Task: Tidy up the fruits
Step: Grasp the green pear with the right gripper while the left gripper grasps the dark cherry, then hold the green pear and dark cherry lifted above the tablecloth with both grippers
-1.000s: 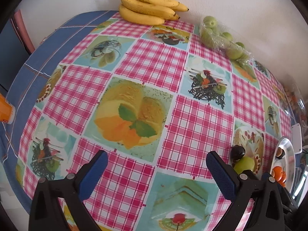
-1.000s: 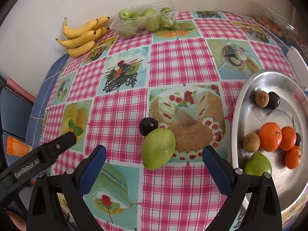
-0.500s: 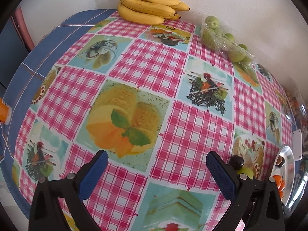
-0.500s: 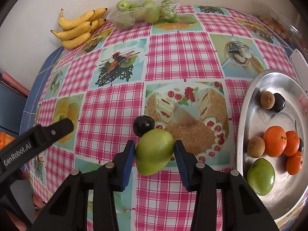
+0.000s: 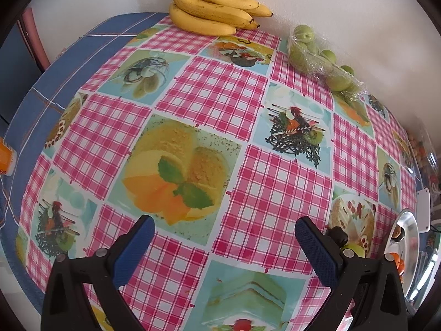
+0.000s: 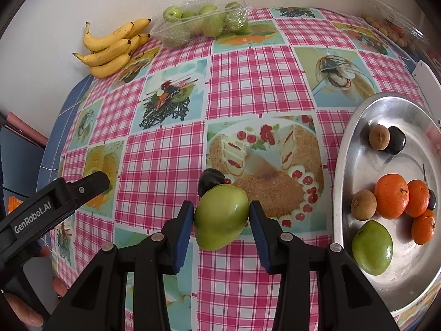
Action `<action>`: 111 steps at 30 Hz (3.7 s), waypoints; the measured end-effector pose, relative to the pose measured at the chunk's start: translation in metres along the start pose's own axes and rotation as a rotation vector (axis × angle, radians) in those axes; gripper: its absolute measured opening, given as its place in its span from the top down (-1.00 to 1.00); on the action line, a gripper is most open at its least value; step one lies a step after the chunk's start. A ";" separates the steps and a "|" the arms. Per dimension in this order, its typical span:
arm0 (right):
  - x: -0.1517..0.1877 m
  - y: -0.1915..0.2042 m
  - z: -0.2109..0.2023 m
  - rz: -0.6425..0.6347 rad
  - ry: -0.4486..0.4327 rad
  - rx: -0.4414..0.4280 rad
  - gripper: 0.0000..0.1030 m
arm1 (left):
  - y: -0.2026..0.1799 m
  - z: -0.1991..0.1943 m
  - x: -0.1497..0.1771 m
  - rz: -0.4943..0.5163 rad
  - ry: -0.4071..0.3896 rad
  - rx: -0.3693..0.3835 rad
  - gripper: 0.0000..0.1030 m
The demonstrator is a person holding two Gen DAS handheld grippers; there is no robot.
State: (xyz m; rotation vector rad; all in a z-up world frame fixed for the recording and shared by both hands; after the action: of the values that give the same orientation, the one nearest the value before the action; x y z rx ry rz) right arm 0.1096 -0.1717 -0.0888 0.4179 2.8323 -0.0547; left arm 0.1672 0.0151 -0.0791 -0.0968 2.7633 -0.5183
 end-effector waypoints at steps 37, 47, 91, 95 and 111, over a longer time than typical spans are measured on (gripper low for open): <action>-0.011 -0.031 -0.026 -0.003 -0.079 0.060 0.16 | -0.088 0.034 0.015 0.118 0.071 0.218 -0.22; -0.009 -0.037 -0.024 0.017 -0.061 0.062 0.16 | -0.092 0.045 0.022 0.080 0.123 0.298 0.15; -0.005 -0.049 -0.021 0.026 -0.040 0.072 0.16 | -0.089 0.052 0.026 0.005 0.152 0.325 0.55; -0.006 -0.049 -0.025 0.027 -0.051 0.069 0.16 | -0.086 0.046 0.022 -0.009 0.137 0.334 0.55; -0.011 -0.051 -0.042 0.033 -0.081 0.053 0.16 | -0.077 0.037 0.020 -0.033 0.139 0.311 0.55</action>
State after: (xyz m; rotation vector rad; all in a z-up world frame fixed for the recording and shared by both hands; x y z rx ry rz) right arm 0.0937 -0.2199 -0.0459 0.4626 2.7490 -0.1379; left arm 0.1613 -0.0720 -0.0896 -0.0348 2.7770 -0.9899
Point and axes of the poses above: each gripper's, at about its wrist camera, not at the fingertips, and z roughly the way its jaws point, y to its left, x to its underside, the point moved 3 cm from there along z, roughly the way its jaws point, and after that the axes turned 14 degrees about x, right-handed, at the moved point
